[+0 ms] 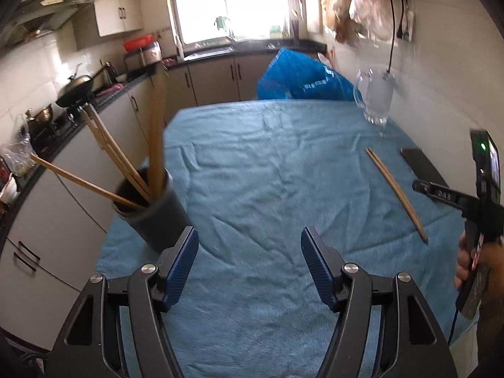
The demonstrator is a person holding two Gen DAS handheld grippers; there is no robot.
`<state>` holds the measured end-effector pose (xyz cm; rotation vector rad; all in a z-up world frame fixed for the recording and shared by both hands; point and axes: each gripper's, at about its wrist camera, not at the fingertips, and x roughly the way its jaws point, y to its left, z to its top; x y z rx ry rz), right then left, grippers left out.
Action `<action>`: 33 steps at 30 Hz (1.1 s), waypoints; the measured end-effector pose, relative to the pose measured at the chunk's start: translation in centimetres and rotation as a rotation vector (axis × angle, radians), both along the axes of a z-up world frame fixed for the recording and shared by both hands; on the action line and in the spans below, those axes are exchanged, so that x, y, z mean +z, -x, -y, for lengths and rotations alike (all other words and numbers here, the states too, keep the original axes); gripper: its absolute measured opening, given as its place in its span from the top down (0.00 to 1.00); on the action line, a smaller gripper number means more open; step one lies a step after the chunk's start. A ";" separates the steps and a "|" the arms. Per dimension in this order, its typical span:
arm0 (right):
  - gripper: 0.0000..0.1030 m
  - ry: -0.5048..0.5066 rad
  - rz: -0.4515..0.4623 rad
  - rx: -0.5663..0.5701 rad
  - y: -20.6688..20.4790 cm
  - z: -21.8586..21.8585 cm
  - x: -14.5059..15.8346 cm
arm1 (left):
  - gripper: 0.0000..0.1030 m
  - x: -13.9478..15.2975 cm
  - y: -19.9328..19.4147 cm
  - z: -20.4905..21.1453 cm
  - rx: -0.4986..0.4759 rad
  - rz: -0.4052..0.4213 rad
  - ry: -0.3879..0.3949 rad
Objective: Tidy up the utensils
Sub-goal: 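Bring both tools back down over the last chopsticks, then grasp one chopstick with the left tool while the right tool grasps another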
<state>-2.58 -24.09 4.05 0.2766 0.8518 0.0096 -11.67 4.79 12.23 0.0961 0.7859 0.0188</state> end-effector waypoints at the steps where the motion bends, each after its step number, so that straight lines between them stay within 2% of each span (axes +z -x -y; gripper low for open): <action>1: 0.53 0.011 -0.008 0.006 -0.2 -0.2 -0.3 | 0.35 -0.5 -0.1 0.1 -0.004 -0.012 0.001; 3: 0.56 0.048 -0.033 0.024 -1.0 -0.6 -1.2 | 0.35 -1.0 -0.3 0.0 -0.009 -0.027 0.007; 5: 0.68 0.081 -0.064 0.026 -2.0 -0.8 -2.2 | 0.35 -1.4 -0.4 -0.2 -0.004 -0.034 0.014; 9: 0.84 0.067 -0.093 0.014 -3.2 -1.0 -2.7 | 0.35 -1.6 -0.6 -1.1 0.013 -0.039 0.029; 10: 0.94 0.052 -0.102 0.018 -3.3 -1.1 -2.6 | 0.35 -1.7 -0.7 -1.3 0.018 -0.041 0.033; 15: 0.95 0.019 -0.125 0.096 -3.1 -4.9 -2.2 | 0.35 -2.3 -0.9 -2.0 0.035 -0.062 0.060; 18: 0.95 -0.036 -0.139 0.147 -2.5 -7.0 -2.5 | 0.35 -2.7 -0.8 -2.3 0.043 -0.071 0.062; 22: 0.95 0.015 -0.120 0.183 -2.1 -8.7 -2.6 | 0.35 -2.9 -0.7 -2.8 0.056 -0.079 0.069; 29: 0.94 0.185 -0.142 0.022 -1.8 -4.9 -2.8 | 0.35 -3.5 -0.6 -2.4 0.041 -0.096 0.085; 31: 0.93 0.189 -0.148 0.009 -1.3 -4.0 -2.7 | 0.35 -3.8 -0.9 -1.8 0.026 -0.111 0.097; 33: 0.91 0.146 -0.143 0.028 -0.8 -3.2 -2.6 | 0.35 -4.0 -1.2 -0.9 0.000 -0.125 0.111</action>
